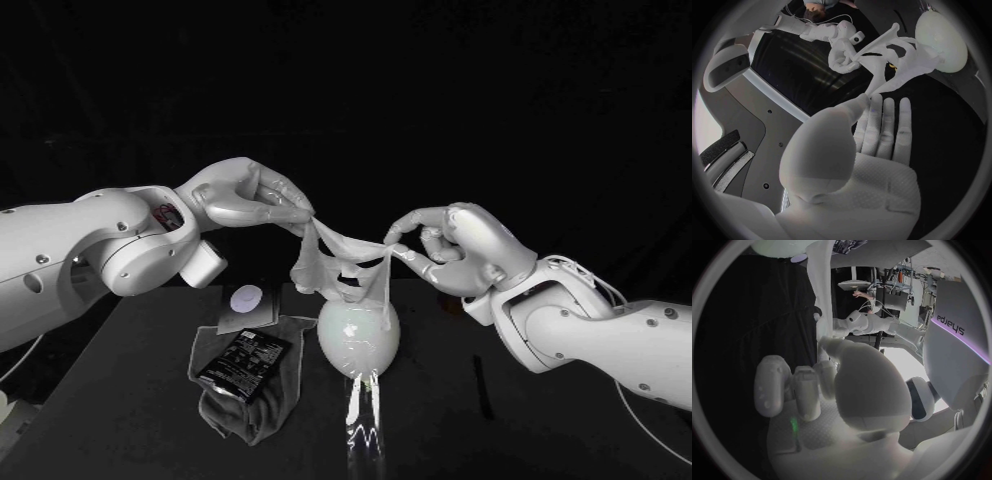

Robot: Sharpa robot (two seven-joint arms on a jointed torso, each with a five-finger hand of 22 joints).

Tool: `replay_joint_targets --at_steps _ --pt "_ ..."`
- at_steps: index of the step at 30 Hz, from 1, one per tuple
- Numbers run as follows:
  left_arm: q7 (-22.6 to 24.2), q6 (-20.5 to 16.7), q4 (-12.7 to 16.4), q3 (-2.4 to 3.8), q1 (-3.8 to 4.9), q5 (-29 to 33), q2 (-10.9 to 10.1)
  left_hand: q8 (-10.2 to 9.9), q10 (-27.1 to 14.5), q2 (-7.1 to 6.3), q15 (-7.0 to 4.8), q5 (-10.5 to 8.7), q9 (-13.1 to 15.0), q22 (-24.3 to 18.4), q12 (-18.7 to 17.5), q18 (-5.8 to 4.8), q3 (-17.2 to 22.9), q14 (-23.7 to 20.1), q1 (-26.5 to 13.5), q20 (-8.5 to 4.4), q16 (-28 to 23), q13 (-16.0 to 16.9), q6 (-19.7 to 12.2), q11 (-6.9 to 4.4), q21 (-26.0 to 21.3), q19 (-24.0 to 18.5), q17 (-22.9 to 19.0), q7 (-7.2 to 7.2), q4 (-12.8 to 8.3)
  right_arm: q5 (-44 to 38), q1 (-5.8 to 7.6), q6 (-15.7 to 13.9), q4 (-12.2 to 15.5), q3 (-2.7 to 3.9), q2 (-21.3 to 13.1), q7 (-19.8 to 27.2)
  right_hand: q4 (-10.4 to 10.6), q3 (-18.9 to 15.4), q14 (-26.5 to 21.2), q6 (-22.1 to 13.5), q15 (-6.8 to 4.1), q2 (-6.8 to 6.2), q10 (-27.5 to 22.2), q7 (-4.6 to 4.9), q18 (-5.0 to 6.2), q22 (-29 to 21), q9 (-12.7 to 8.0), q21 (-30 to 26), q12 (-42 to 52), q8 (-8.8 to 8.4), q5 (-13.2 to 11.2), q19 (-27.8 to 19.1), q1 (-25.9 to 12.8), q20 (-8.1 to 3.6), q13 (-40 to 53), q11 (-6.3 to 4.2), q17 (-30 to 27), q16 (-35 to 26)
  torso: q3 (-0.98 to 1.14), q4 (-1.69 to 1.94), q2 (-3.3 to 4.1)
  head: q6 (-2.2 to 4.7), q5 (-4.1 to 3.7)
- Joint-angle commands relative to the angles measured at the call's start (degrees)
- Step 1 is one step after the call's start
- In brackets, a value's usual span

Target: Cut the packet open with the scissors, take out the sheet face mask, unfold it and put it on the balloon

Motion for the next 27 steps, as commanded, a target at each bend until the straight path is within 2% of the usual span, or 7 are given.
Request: replay_joint_targets --at_steps 1,5,7,10,19,24,27 --pt "-1.2 1.5 1.7 -0.29 0.06 -0.1 -1.1 0.2 0.1 0.55 -0.05 0.33 5.7 0.1 0.3 0.11 0.0 -0.1 0.1 -0.29 0.2 0.1 0.0 0.11 0.4 -0.1 -0.1 0.29 -0.3 0.3 -1.04 1.6 0.9 -0.05 -0.4 0.7 0.0 -0.4 6.1 0.4 0.09 -0.16 0.4 0.01 -0.42 11.1 0.1 0.1 0.1 0.44 0.3 0.2 0.6 -0.02 5.4 0.14 15.1 0.2 0.2 -0.1 -0.74 -0.96 0.32" --pt "-1.7 1.8 3.1 -1.06 -0.12 -0.1 -2.3 0.2 0.1 0.59 -0.07 0.34 5.8 0.3 0.3 0.09 -0.1 -0.1 0.0 -0.33 0.3 0.2 0.0 0.09 0.5 -0.2 -0.1 0.26 -0.4 0.4 -2.16 1.9 1.6 -0.19 -0.9 0.8 0.0 -0.4 6.1 0.4 0.09 -0.16 0.3 0.01 -0.41 11.0 0.0 0.1 0.0 0.43 0.3 0.1 0.7 -0.02 5.3 0.13 15.1 0.2 0.32 -0.13 -1.21 -1.83 0.37" --pt "-2.0 1.9 3.8 -1.78 -0.44 0.1 -2.9 0.2 0.1 0.62 -0.09 0.34 5.8 0.3 0.4 0.08 -0.1 0.0 -0.1 -0.35 0.3 0.2 0.0 0.07 0.6 -0.2 -0.1 0.24 -0.4 0.4 -2.77 2.2 2.2 -0.36 -1.3 0.7 0.0 -0.4 6.1 0.4 0.09 -0.16 0.3 0.01 -0.41 11.0 0.0 0.1 0.0 0.43 0.3 0.1 0.7 -0.02 5.3 0.13 15.1 0.2 0.38 -0.14 -1.48 -2.59 0.37" --pt "-2.3 2.0 4.8 -2.33 -1.0 0.4 -3.5 0.2 0.2 0.66 -0.1 0.34 5.8 0.4 0.4 0.07 -0.1 0.0 -0.1 -0.37 0.4 0.2 0.1 0.05 0.7 -0.2 -0.1 0.21 -0.4 0.4 -3.39 2.4 2.7 -0.61 -1.7 0.6 0.0 -0.4 6.1 0.4 0.09 -0.16 0.3 0.01 -0.41 11.0 0.0 0.1 0.0 0.43 0.3 0.1 0.7 -0.02 5.3 0.13 15.1 0.2 0.42 -0.17 -1.68 -3.15 0.31" --pt "-2.9 2.8 7.7 -3.4 -2.46 0.6 -5.3 0.2 0.2 0.7 -0.14 0.34 5.9 0.6 0.5 0.07 -0.1 0.1 -0.2 -0.43 0.4 0.3 0.1 0.01 0.9 -0.2 -0.2 0.16 -0.5 1.2 -6.01 2.9 4.3 -1.12 -3.1 0.8 0.0 -0.4 6.1 0.3 0.08 -0.15 0.3 0.02 -0.39 11.0 0.0 0.0 0.0 0.41 0.3 0.1 0.7 -0.02 5.3 0.13 15.1 0.2 0.51 -0.28 -2.3 -5.14 0.35" --pt "-2.9 3.5 8.1 -3.77 -3.83 0.6 -5.8 0.2 0.3 0.71 -0.16 0.34 5.9 0.6 0.5 0.06 -0.1 0.1 -0.3 -0.46 0.5 0.3 0.1 -0.02 1.0 -0.2 -0.2 0.13 -0.5 2.2 -8.05 3.4 4.6 -1.32 -3.7 1.2 0.0 -0.4 6.1 0.3 0.08 -0.14 0.2 0.02 -0.42 11.1 0.0 0.1 -0.1 0.41 0.3 0.2 0.7 -0.02 5.2 0.13 15.1 0.2 0.47 -0.44 -2.52 -6.47 0.12" --pt "-3.0 3.9 8.3 -3.91 -4.77 0.6 -5.7 0.2 0.3 0.72 -0.17 0.34 6.0 0.7 0.5 0.06 -0.1 0.2 -0.3 -0.47 0.5 0.3 0.2 -0.03 1.1 -0.2 -0.2 0.12 -0.5 2.6 -9.1 3.6 4.7 -1.39 -4.2 1.3 0.0 -0.4 6.1 0.3 0.08 -0.14 0.2 0.02 -0.42 11.1 0.0 0.1 -0.1 0.41 0.3 0.2 0.7 -0.02 5.2 0.13 15.1 0.2 0.44 -0.47 -2.55 -6.84 0.01"
